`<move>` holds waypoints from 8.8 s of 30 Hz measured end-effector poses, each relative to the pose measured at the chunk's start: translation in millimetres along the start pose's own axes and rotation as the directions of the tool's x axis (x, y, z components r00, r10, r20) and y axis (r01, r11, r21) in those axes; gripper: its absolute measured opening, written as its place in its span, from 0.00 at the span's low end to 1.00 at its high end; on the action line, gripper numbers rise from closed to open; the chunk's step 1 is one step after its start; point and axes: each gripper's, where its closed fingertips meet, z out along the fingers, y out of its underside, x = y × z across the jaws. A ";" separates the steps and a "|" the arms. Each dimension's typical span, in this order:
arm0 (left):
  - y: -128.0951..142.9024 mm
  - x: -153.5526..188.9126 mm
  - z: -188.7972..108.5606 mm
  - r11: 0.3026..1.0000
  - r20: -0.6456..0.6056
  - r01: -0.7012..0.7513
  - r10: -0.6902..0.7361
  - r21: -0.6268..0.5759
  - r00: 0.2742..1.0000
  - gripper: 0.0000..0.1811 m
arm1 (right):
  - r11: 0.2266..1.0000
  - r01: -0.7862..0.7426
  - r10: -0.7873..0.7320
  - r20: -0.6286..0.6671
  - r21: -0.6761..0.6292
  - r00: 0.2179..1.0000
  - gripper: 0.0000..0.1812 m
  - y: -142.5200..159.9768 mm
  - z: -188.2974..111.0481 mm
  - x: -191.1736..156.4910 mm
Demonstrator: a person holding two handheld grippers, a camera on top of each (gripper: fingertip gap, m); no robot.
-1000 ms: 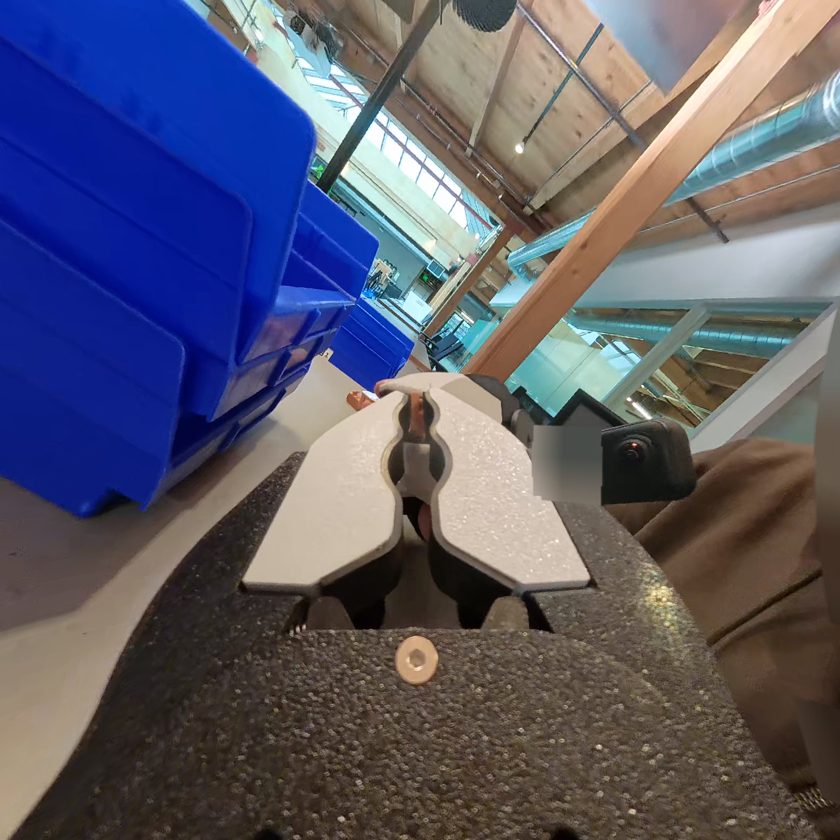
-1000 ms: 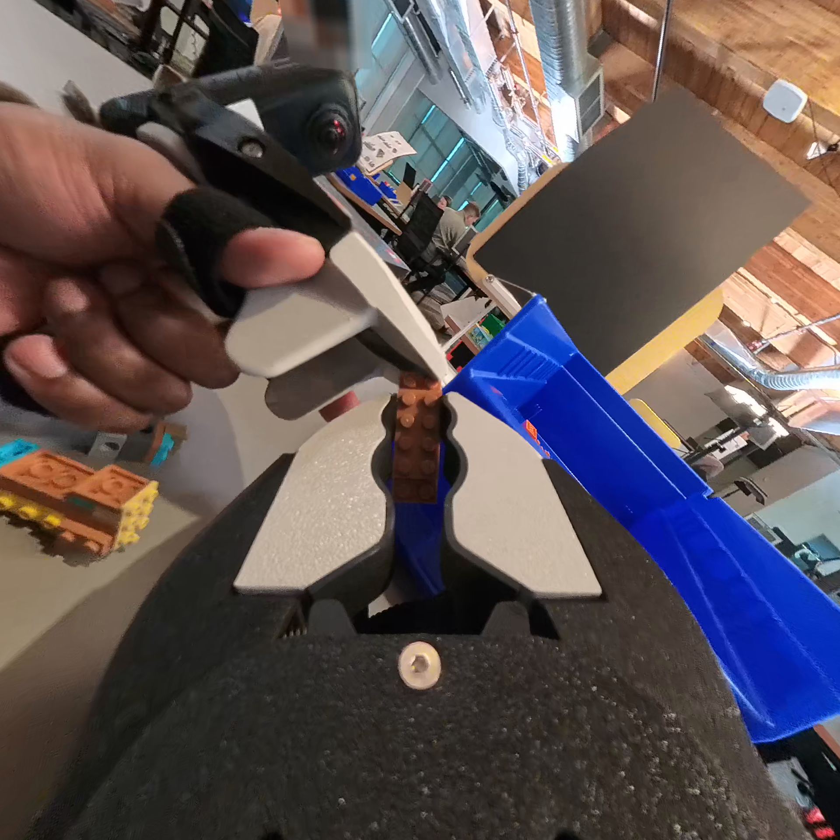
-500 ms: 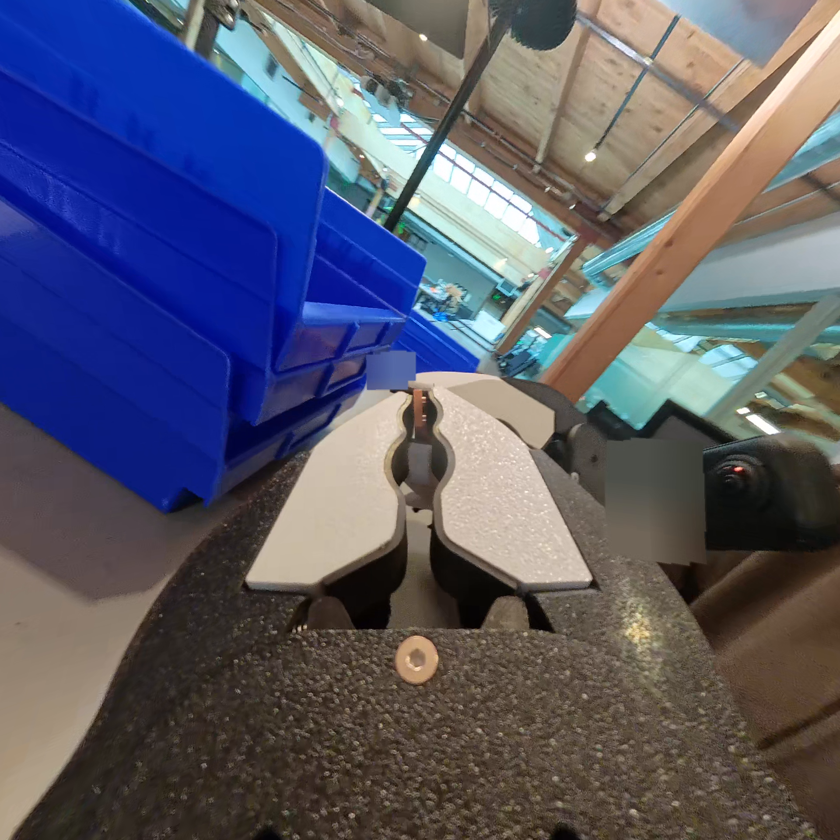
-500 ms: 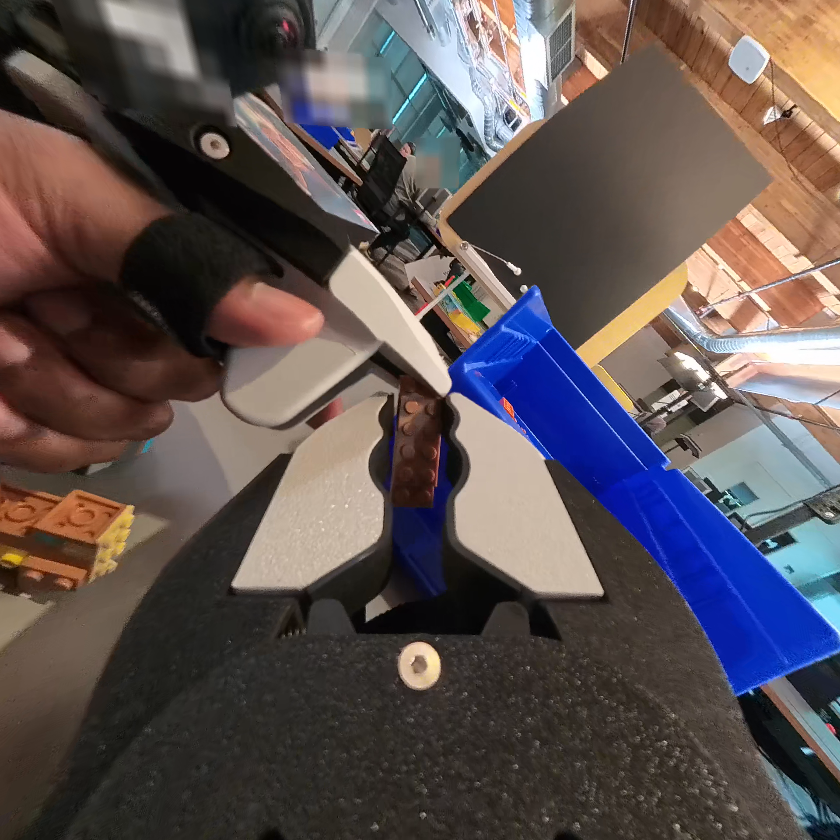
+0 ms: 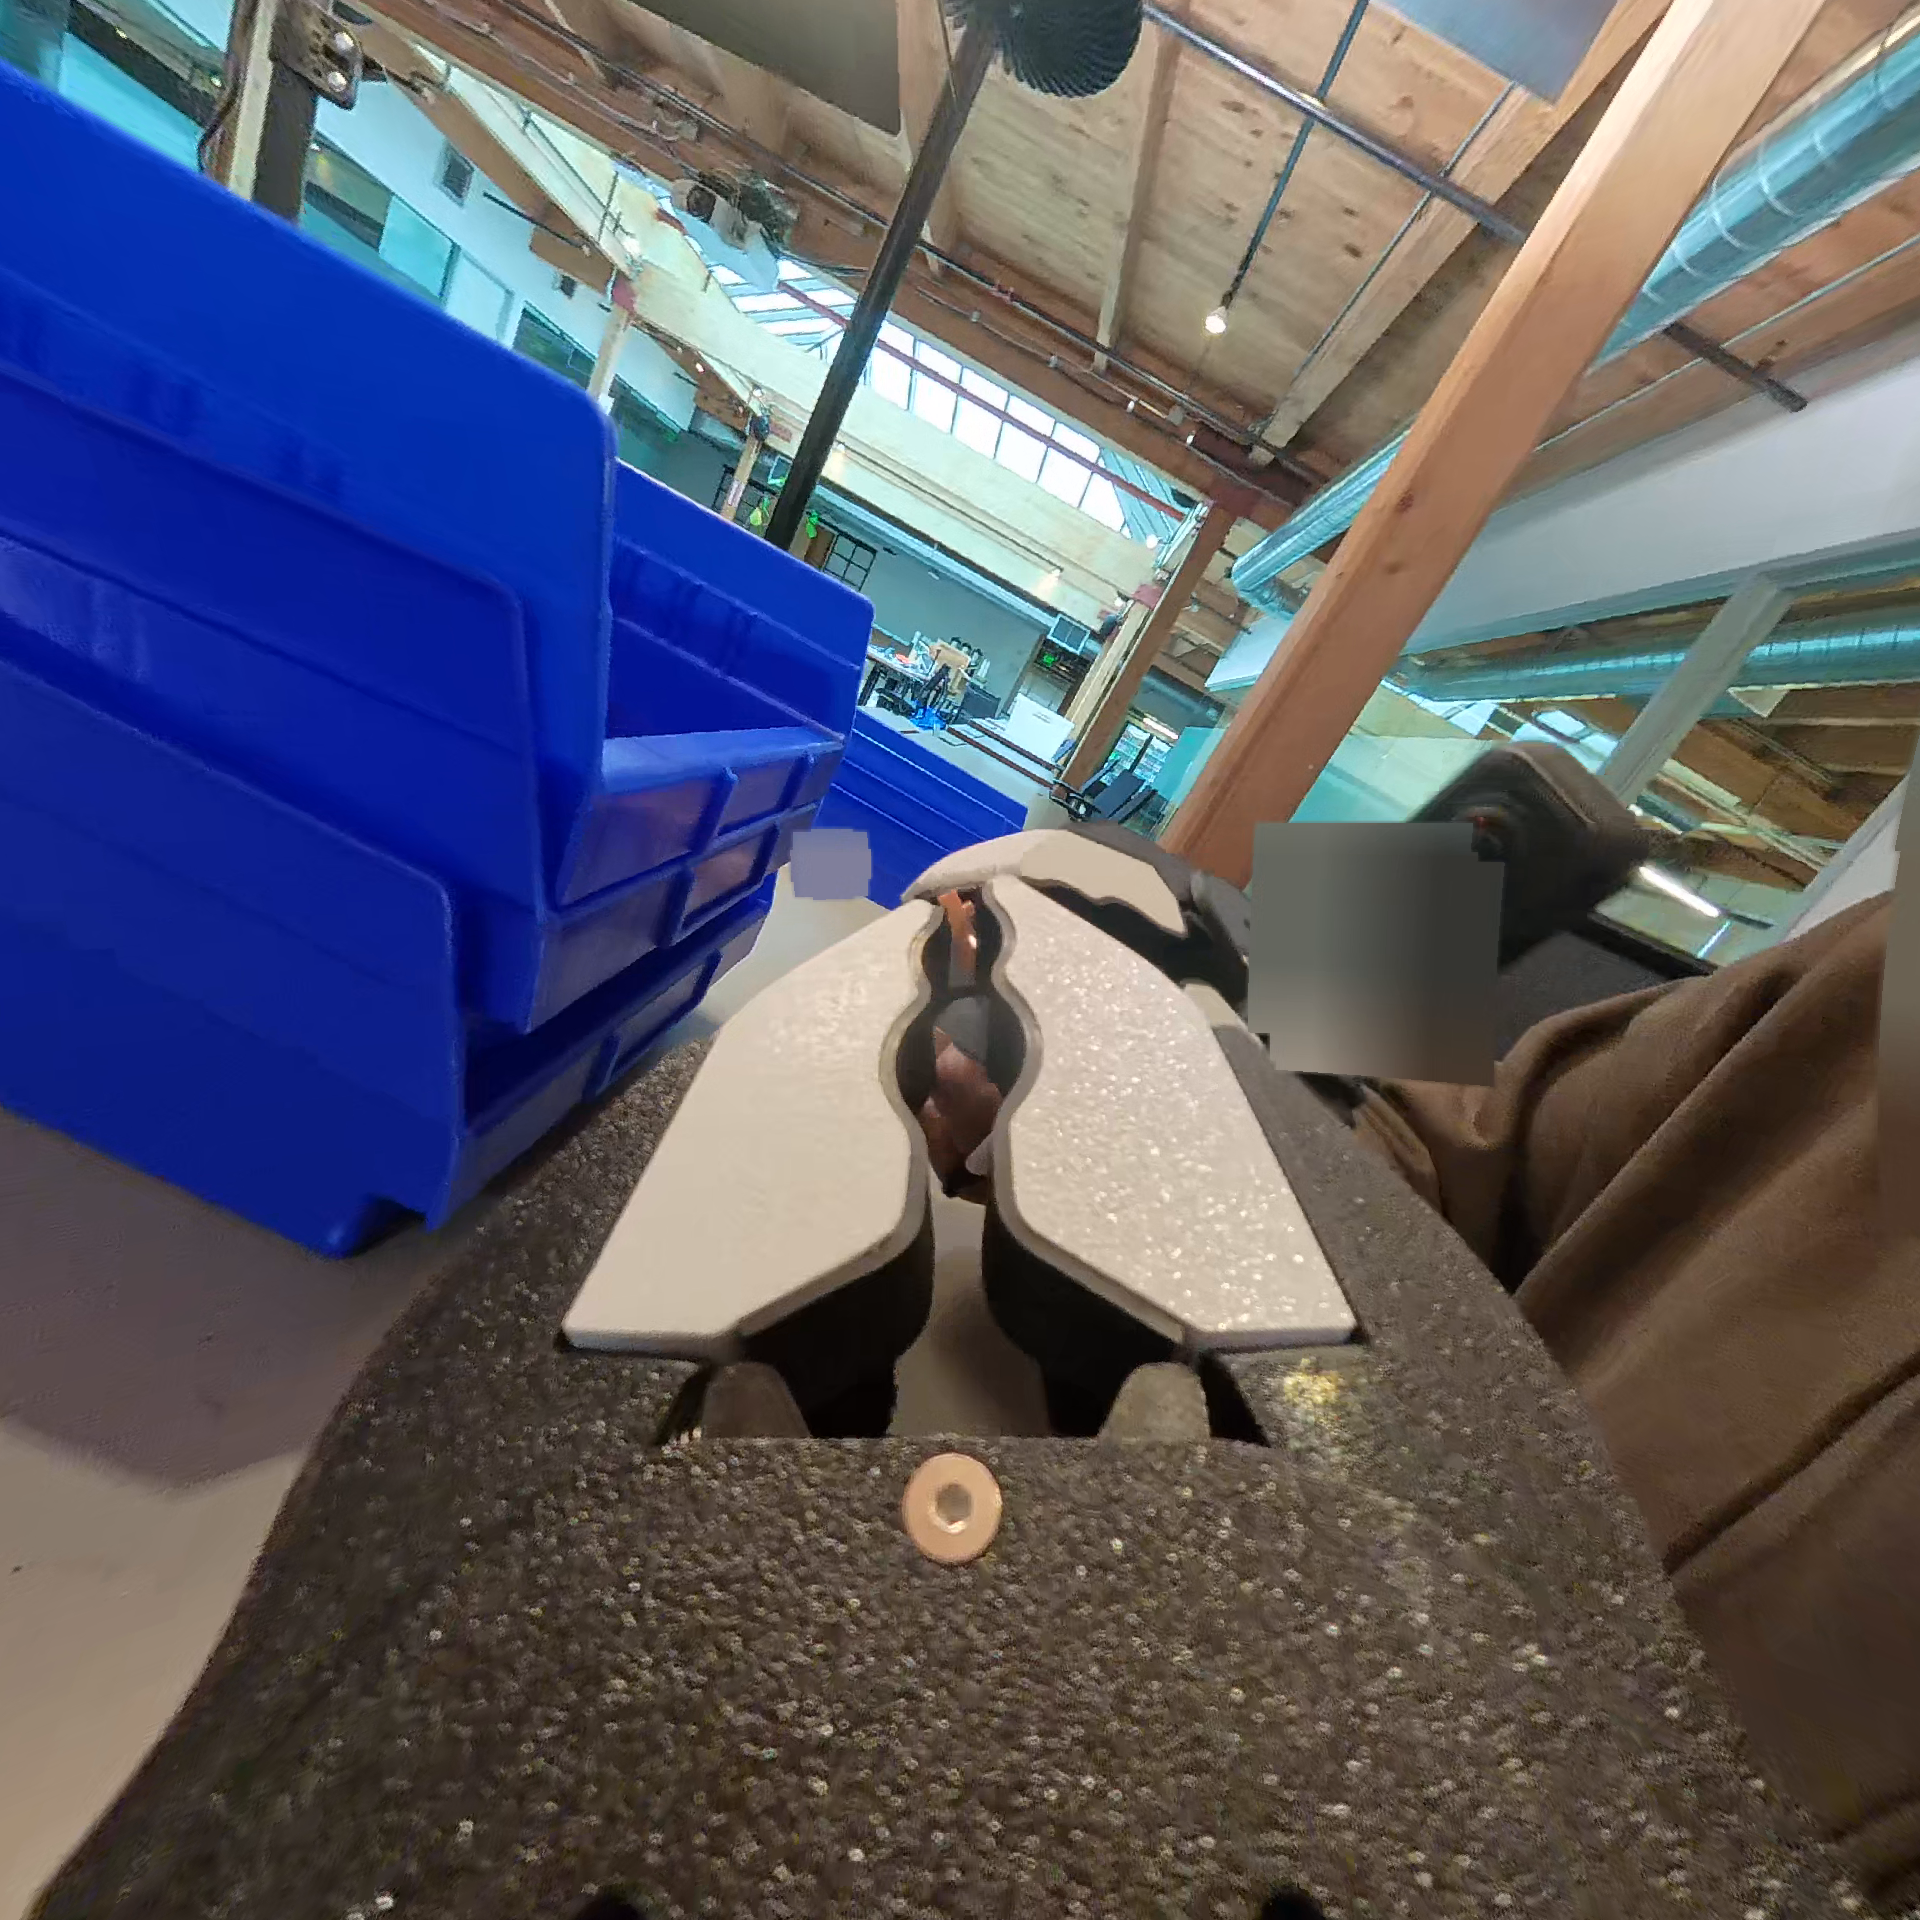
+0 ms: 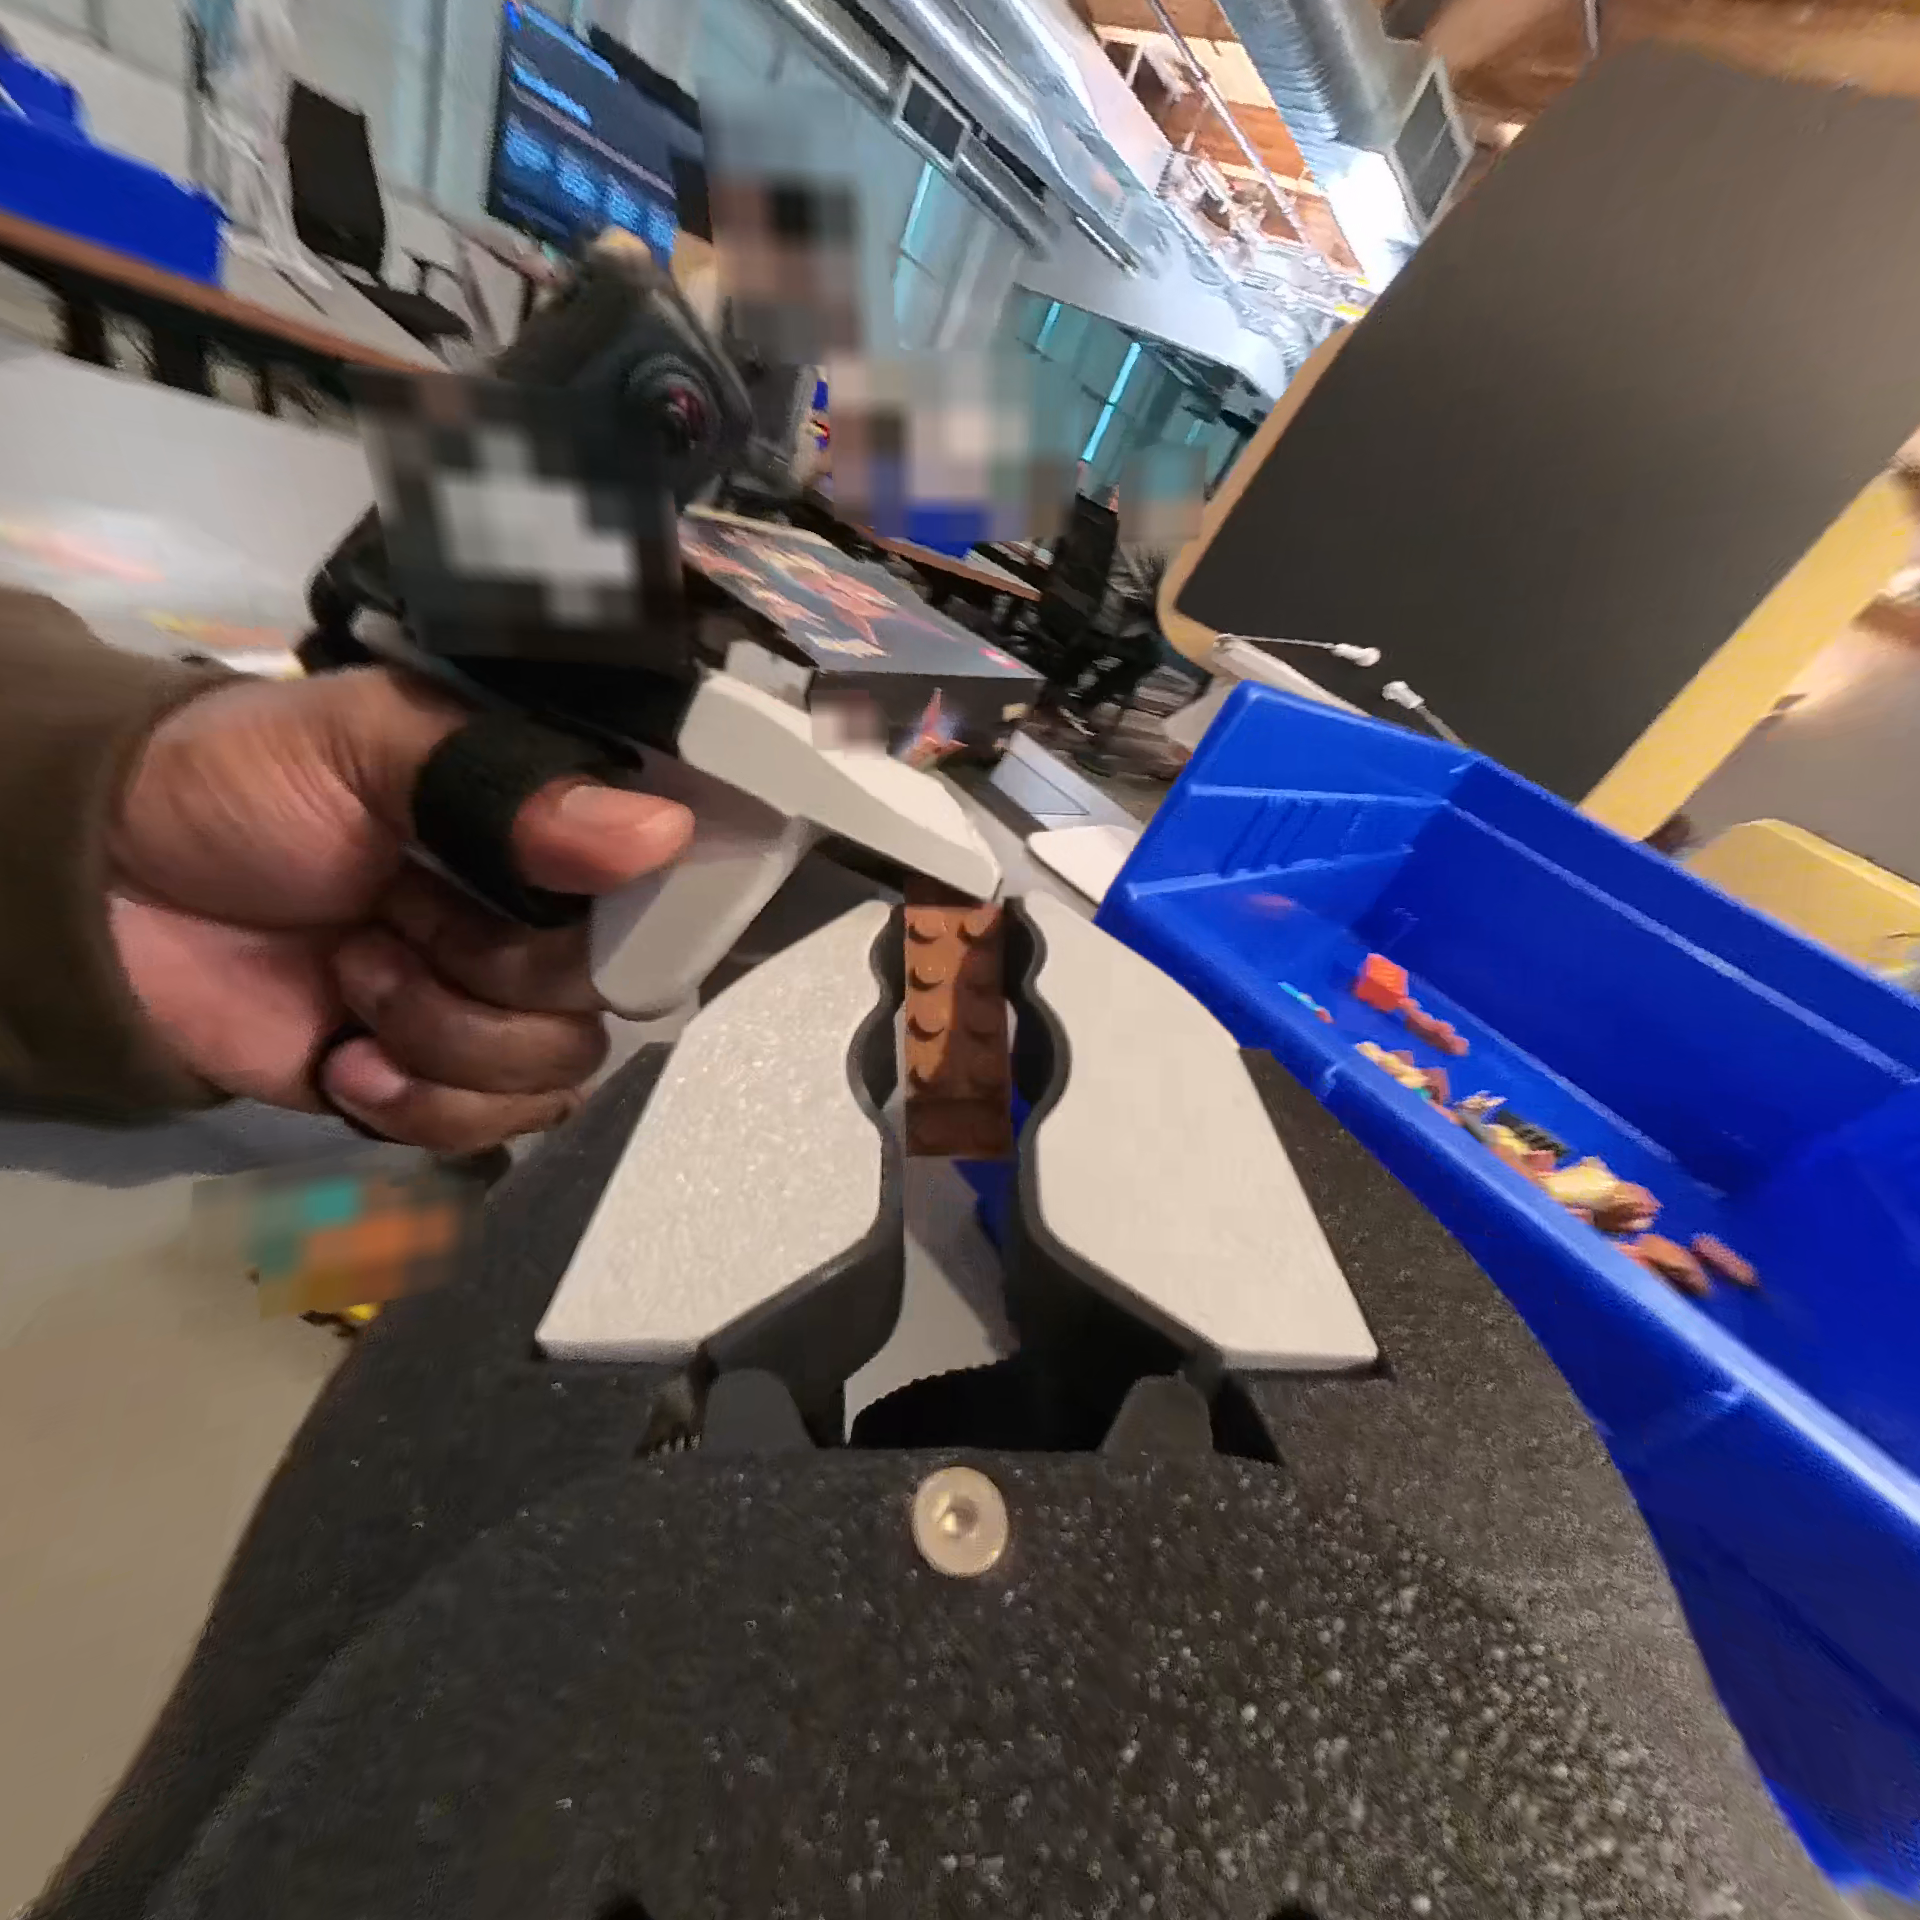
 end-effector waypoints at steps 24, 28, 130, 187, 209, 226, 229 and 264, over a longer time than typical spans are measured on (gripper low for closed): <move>-0.5 -1.6 0.4 0.989 -0.008 0.138 -0.139 -0.055 0.990 0.03 | 0.996 0.040 -0.041 0.016 0.078 0.999 0.10 1.1 -4.2 0.5; 1.0 -2.6 -0.5 0.986 -0.003 0.149 -0.150 -0.070 0.989 0.02 | 0.994 0.091 -0.091 -0.005 0.064 0.996 0.10 3.0 -3.3 0.1; 43.2 14.2 -21.1 0.818 -0.259 -0.452 0.379 -0.354 0.888 0.03 | 0.736 -0.589 0.646 0.605 -0.334 0.465 0.10 24.3 -27.1 -38.4; 42.5 8.1 -14.8 0.402 -0.178 -0.868 0.869 -0.290 0.462 0.02 | 0.376 -0.741 0.842 0.539 -0.557 0.022 0.15 18.5 -33.3 -35.9; 58.7 6.9 -18.7 0.650 -0.248 -0.629 0.584 -0.426 0.773 0.03 | 0.613 -0.596 0.773 0.552 -0.520 0.314 0.10 36.4 -33.9 -46.6; 49.6 8.5 -14.7 0.607 -0.202 -0.705 0.688 -0.367 0.697 0.02 | 0.525 -0.685 0.809 0.546 -0.505 0.218 0.10 26.1 -31.8 -38.6; 47.4 7.5 -13.6 0.487 -0.184 -0.797 0.800 -0.356 0.571 0.02 | 0.487 -0.711 0.822 0.542 -0.508 0.176 0.11 23.8 -31.3 -36.5; 77.3 8.9 -26.9 0.698 -0.280 -0.462 0.368 -0.547 0.887 0.04 | 0.745 -0.415 0.667 0.582 -0.522 0.465 0.10 50.0 -41.4 -58.8</move>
